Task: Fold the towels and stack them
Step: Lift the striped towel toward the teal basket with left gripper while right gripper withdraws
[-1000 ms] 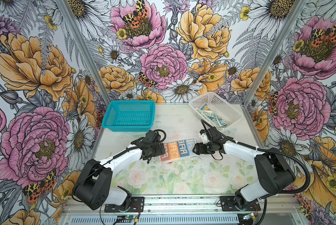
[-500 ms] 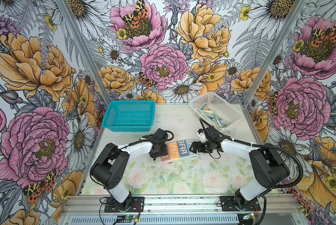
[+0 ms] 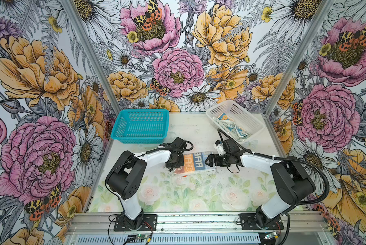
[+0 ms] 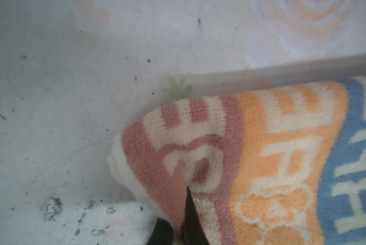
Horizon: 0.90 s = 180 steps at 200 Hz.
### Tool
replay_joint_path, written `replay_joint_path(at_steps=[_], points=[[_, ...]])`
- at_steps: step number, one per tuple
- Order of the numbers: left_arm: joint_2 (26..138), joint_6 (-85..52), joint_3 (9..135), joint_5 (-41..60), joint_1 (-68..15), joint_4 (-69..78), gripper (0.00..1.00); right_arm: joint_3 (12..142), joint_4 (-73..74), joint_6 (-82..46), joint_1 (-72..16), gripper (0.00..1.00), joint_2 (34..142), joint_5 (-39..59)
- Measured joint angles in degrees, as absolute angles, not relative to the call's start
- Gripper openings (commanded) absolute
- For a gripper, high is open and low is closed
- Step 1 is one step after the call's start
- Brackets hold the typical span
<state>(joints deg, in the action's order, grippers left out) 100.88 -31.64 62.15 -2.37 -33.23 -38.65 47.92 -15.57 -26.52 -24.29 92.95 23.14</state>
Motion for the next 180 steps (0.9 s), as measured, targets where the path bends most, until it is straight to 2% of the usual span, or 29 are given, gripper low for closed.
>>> replay_joint_path(at_steps=[49, 100, 180], points=[[105.75, -24.34, 85.91, -9.08, -30.52, -51.07, 0.00, 55.33, -15.49, -26.96, -23.97, 0.99, 95.53, 24.14], [115.55, -16.23, 111.22, -13.67, -27.44, -61.08, 0.00, 62.37, -14.68, -27.62, -22.96, 0.99, 95.88, 24.56], [119.79, -5.06, 123.24, -22.22, -17.26, -67.13, 0.00, 65.12, -14.48, -28.05, -22.87, 0.99, 98.72, 25.21]])
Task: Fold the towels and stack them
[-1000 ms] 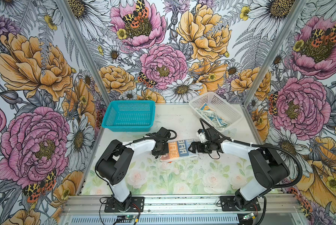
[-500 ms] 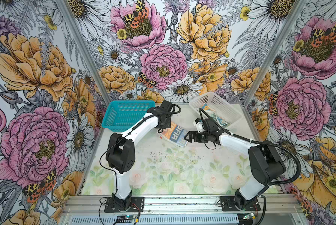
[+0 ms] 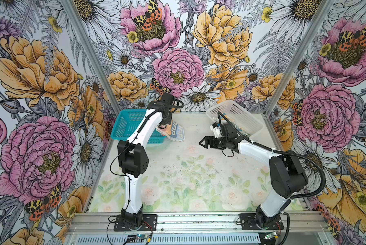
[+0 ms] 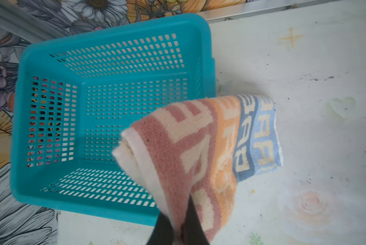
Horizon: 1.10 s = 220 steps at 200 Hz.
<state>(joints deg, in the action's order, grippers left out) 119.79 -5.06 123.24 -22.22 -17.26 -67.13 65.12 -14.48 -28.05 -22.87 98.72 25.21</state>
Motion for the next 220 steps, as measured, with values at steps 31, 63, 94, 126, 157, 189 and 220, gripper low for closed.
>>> replay_joint_path(at_steps=[31, 63, 94, 126, 157, 189, 220], points=[[119.81, -1.89, 124.62, -25.15, -14.24, -66.37, 0.00, 65.34, -14.57, -28.08, -22.90, 0.99, 99.15, 25.34], [120.49, 2.31, 124.57, -26.52, -12.05, -64.99, 0.00, 66.15, -14.50, -28.27, -22.90, 0.99, 99.15, 25.36], [122.02, 6.13, 121.45, -28.97, -10.66, -60.90, 0.00, 66.50, -14.50, -28.27, -22.90, 0.99, 99.15, 25.36], [123.13, 8.60, 115.52, -30.24, -8.58, -56.12, 0.00, 66.52, -14.50, -28.25, -22.90, 0.99, 99.15, 25.30], [124.25, 10.70, 112.79, -30.92, -6.85, -52.42, 0.00, 66.70, -14.57, -28.23, -22.90, 0.99, 99.15, 24.82], [126.08, 12.67, 112.33, -32.12, -5.96, -49.10, 0.00, 67.24, -15.51, -28.03, -22.90, 0.99, 99.18, 21.41], [127.48, 13.78, 109.25, -32.21, -5.26, -46.57, 0.00, 67.83, -18.24, -28.10, -22.79, 0.99, 98.83, 13.32]])
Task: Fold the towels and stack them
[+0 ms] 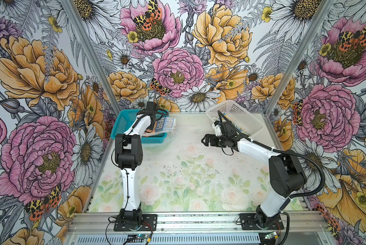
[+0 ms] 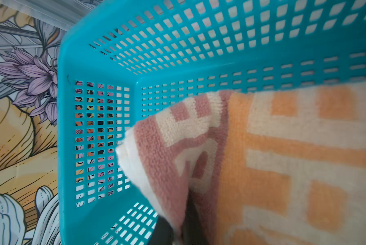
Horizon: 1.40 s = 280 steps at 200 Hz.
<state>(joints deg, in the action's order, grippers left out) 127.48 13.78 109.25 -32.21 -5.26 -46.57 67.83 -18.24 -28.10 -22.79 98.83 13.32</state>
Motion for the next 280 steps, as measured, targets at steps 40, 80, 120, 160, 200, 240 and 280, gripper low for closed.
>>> replay_joint_path(at_steps=[40, 80, 120, 160, 200, 240, 280], points=[[128.16, 13.96, 106.41, -32.18, -2.94, -44.71, 0.00, 68.88, -20.53, -29.02, -18.24, 0.99, 96.40, 16.03], [128.16, 14.57, 106.19, -32.18, -1.30, -42.85, 0.00, 70.67, -20.58, -28.23, -16.27, 0.99, 95.33, 18.35], [128.64, 15.68, 106.34, -32.18, -0.21, -41.71, 0.00, 71.29, -22.09, -25.45, -16.71, 0.99, 94.50, 16.95], [131.98, 16.47, 107.61, -34.87, 1.43, -41.21, 0.13, 75.35, -25.19, -22.50, -16.49, 0.99, 94.50, 12.95], [132.86, 14.96, 107.68, -37.32, 2.31, -41.15, 0.51, 82.06, -27.64, -20.93, -14.83, 0.99, 94.52, 10.72], [132.55, 13.54, 107.70, -37.69, 2.44, -41.12, 0.77, 84.62, -29.85, -20.93, -10.24, 0.99, 95.79, 8.93], [128.86, 11.68, 107.81, -37.45, 1.13, -41.21, 0.99, 84.73, -31.53, -21.41, -4.05, 0.99, 99.44, 8.49]])
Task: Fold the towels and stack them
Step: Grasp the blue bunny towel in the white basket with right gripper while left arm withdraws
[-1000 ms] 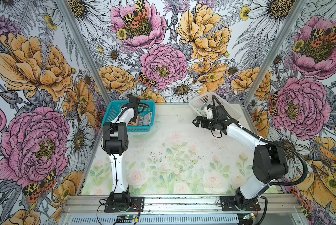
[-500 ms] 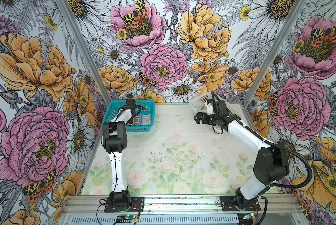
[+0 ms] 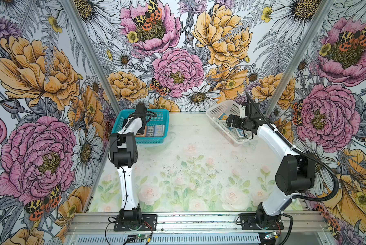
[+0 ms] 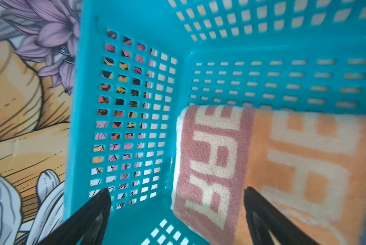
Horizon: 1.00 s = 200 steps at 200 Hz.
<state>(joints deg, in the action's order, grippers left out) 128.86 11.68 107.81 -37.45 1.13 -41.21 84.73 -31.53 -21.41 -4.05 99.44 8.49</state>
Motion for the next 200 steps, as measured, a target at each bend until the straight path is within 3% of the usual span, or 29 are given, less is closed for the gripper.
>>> replay_joint_path(at_steps=[83, 113, 134, 165, 195, 200], points=[[120.38, 9.43, 111.11, -37.34, -12.08, -40.51, 0.99, 89.62, -33.67, -23.07, 3.90, 0.99, 111.79, 9.43], [116.90, 9.08, 110.85, -37.34, -19.81, -38.50, 0.99, 93.10, -33.50, -22.94, 3.81, 0.91, 116.05, 9.41], [114.85, 10.48, 110.13, -38.00, -27.14, -34.50, 0.99, 95.37, -33.69, -22.81, 3.57, 0.75, 119.07, 9.45], [115.72, 12.01, 110.19, -38.48, -36.86, -30.92, 0.99, 98.30, -34.46, -22.68, 3.29, 0.59, 123.55, 9.13], [119.15, 11.77, 110.91, -40.12, -40.75, -30.17, 0.99, 100.55, -35.77, -22.20, 2.76, 0.26, 125.69, 8.08], [119.61, 11.68, 110.91, -40.14, -40.93, -30.22, 0.99, 101.01, -36.03, -21.67, 2.66, 0.16, 125.73, 7.94]])
